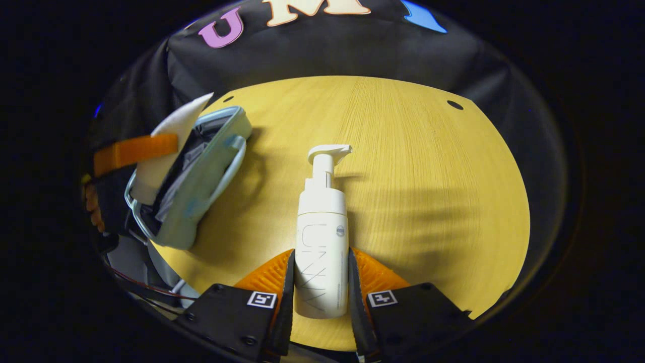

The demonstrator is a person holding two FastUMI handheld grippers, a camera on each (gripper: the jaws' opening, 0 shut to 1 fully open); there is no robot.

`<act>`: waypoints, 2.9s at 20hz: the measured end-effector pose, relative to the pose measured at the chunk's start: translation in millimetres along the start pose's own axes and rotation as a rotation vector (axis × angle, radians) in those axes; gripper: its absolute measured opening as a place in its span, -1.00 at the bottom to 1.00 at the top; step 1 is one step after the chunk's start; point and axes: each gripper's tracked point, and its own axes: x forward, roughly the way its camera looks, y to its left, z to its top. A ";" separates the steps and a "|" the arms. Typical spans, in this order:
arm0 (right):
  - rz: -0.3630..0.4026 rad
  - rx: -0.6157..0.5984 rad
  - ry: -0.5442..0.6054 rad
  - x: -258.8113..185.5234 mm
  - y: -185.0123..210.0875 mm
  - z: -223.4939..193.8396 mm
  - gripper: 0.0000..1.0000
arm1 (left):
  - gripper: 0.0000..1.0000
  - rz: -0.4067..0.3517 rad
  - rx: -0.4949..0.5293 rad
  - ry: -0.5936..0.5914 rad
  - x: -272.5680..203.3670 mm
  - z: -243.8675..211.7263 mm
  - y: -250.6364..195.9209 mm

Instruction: First open the suitcase, pack the skin care products into it, and then close the suitcase.

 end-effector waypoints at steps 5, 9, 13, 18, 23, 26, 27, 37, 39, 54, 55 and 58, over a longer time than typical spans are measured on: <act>0.005 0.059 -0.040 -2.4 15.3 26.4 0.02 | -0.92 0.086 -0.061 0.065 10.5 -27.9 70.0; 0.010 0.095 -0.069 -9.8 31.4 45.5 0.02 | -0.92 0.141 -0.080 0.131 23.2 -53.1 109.5; 0.077 0.123 -0.107 -18.4 80.9 76.7 0.02 | -0.75 0.105 -0.117 0.161 30.7 -68.7 118.0; 0.176 0.080 -0.123 -14.3 164.4 105.6 0.01 | 0.96 0.075 -0.084 -0.004 7.7 -15.6 121.0; 0.230 0.026 -0.052 15.7 230.1 95.1 0.01 | 0.86 0.058 -0.135 -0.141 -40.4 34.5 148.6; 0.227 -0.001 -0.006 36.0 254.6 84.0 0.01 | 0.86 0.129 -0.174 -0.180 -61.2 40.8 195.1; 0.213 -0.005 0.005 41.8 258.9 80.2 0.00 | 0.94 0.167 -0.181 -0.183 -68.5 37.7 216.1; 0.002 -0.088 0.174 96.0 267.1 23.3 0.05 | 0.85 0.414 -0.276 -0.148 -121.6 5.5 389.1; -0.004 -0.114 0.161 93.2 266.5 25.6 0.17 | 0.87 0.449 -0.303 -0.128 -117.9 1.1 421.0; 0.103 0.003 -0.165 -2.0 231.3 105.2 0.95 | 0.90 0.458 -0.520 0.099 -59.1 -65.7 513.6; 0.089 0.010 -0.179 -6.2 223.6 106.9 0.94 | 0.82 0.444 -0.516 0.121 -56.5 -70.6 516.0; 0.060 0.038 -0.212 -15.6 200.4 113.2 0.95 | 0.00 0.459 -0.481 0.185 -62.0 -72.1 513.3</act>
